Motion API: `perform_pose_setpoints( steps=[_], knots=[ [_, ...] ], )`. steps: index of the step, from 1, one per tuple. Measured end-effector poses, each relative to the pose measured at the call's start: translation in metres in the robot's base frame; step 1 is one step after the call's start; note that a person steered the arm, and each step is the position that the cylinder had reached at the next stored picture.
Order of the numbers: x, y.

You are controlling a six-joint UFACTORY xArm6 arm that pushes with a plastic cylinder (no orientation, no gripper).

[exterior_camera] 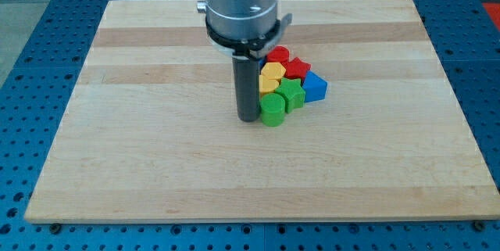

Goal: Slide the green circle and heart below the green star

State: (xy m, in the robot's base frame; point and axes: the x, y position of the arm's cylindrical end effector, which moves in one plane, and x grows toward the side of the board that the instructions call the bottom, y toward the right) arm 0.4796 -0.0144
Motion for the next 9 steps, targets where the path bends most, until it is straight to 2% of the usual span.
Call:
perform_pose_setpoints(
  steps=[1, 2, 5, 6, 9],
  knots=[
    [0.002, -0.007],
    [-0.029, -0.023],
    [-0.073, -0.008],
    [-0.071, 0.003],
    [-0.01, 0.011]
  ],
)
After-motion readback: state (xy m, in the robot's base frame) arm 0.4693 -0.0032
